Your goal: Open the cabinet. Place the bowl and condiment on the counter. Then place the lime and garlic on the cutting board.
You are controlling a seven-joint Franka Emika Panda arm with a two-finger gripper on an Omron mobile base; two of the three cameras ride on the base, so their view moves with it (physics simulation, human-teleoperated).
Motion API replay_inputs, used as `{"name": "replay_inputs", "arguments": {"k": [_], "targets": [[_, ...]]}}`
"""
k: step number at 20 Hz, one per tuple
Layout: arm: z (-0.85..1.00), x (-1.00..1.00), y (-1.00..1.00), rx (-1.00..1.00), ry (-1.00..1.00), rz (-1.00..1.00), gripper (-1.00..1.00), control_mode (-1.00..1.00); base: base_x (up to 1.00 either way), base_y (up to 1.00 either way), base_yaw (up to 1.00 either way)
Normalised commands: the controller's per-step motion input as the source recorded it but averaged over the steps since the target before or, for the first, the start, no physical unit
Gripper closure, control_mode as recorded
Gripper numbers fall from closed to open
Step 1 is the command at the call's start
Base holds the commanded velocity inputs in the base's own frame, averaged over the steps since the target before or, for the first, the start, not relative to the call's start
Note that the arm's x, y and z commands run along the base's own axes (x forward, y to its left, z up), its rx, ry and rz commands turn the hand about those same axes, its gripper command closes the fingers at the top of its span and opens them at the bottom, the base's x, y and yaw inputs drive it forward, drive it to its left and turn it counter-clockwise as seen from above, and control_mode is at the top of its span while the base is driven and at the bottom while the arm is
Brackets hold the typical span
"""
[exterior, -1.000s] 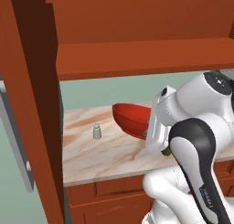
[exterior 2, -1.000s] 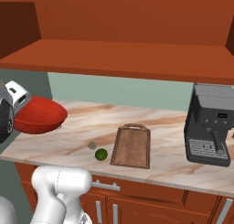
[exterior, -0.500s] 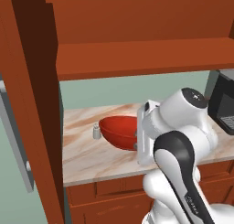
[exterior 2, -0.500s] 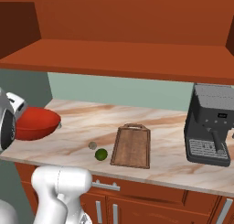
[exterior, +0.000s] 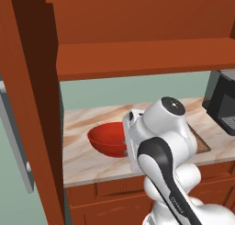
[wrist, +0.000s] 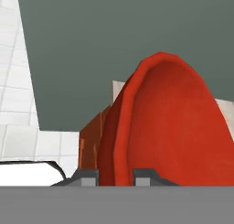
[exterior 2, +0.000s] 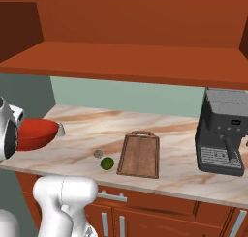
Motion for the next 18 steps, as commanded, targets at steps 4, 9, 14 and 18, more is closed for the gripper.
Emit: {"name": "replay_inputs", "arguments": {"k": [4, 9, 14, 18], "targets": [[-0.26, 0.37, 0.0, 0.0, -0.14, 0.08, 1.0, -1.0, 0.0, 0.0, 0.0], [-0.24, 0.47, 0.02, 0.0, -0.09, 0.01, 1.0, -1.0, 0.0, 0.0, 0.0], [-0.31, 0.07, 0.03, 0.0, -0.01, 0.0, 1.0, -1.0, 0.0, 0.0, 0.0], [-0.33, 0.0, 0.0, 0.01, 0.0, 0.0, 1.0, -1.0, 0.0, 0.0, 0.0]]}}
